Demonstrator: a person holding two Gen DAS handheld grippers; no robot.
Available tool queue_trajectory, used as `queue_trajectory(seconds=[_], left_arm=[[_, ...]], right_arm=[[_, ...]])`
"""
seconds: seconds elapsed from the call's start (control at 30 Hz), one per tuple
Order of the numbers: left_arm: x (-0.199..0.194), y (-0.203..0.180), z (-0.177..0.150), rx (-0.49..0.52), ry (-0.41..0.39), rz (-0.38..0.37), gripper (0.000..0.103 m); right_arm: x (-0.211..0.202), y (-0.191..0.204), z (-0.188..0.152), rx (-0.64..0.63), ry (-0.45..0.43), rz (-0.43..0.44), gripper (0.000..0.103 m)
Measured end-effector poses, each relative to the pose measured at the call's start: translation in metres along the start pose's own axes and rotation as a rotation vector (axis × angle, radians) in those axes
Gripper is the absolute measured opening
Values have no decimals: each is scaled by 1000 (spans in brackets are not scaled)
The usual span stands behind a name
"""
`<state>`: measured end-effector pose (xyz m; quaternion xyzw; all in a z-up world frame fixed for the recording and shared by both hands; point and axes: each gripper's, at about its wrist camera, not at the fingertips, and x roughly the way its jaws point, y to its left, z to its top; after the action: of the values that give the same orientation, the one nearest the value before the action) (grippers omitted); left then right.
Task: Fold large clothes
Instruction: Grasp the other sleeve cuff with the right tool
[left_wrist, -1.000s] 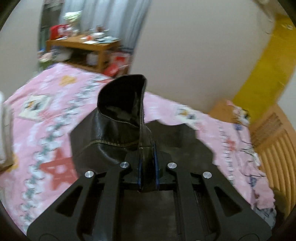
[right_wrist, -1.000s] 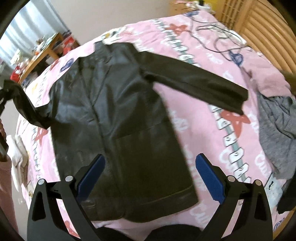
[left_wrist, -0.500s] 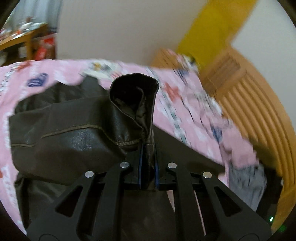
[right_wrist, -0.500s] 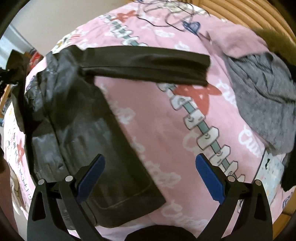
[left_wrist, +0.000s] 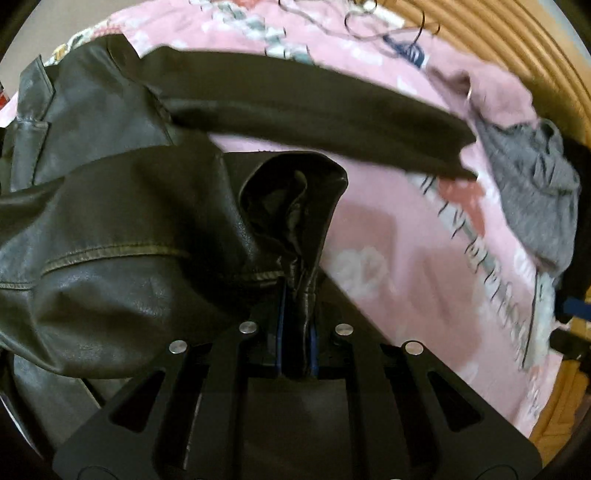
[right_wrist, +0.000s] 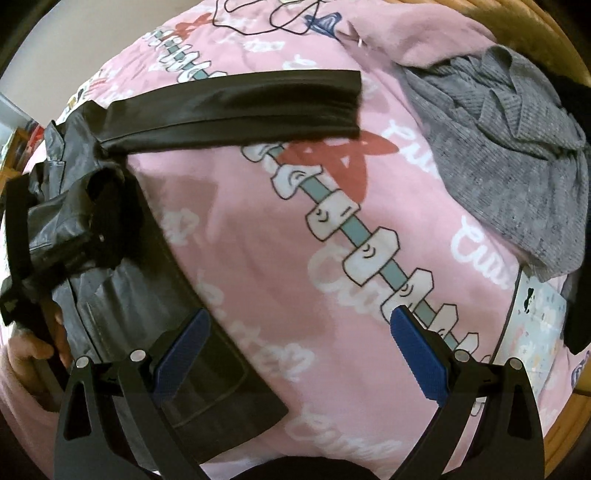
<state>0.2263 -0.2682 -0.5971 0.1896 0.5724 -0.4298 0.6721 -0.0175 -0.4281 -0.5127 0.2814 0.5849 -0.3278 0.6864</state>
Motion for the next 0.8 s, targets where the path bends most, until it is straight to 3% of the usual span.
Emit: queue_trajectory(seconds=[0.2, 0.27, 0.33, 0.37, 0.4, 0.57, 0.63, 0.67, 0.8], left_arm=[[-13, 9, -11, -52, 39, -19, 16], [-25, 16, -15, -89, 47, -59, 19], [-38, 23, -21, -122, 43, -118, 49], [-42, 23, -22, -133, 34, -148, 92], [-47, 26, -25, -145, 21, -192, 97], [-53, 41, -38, -205, 14, -178, 97], [-66, 51, -45, -251, -16, -174, 97], [-73, 57, -47, -264, -30, -158, 97], [-107, 93, -56, -331, -90, -46, 97]], right_arm=[[5, -2, 6, 9, -13, 12, 95], [6, 7, 15, -5, -36, 36, 95], [10, 22, 29, -24, -64, 84, 95], [12, 31, 38, -36, -76, 111, 95], [15, 44, 47, -51, -84, 145, 95], [43, 97, 83, -75, -42, 339, 92], [60, 116, 92, -90, 7, 406, 70], [71, 127, 96, -107, 34, 429, 64], [111, 156, 109, -171, 87, 358, 64]])
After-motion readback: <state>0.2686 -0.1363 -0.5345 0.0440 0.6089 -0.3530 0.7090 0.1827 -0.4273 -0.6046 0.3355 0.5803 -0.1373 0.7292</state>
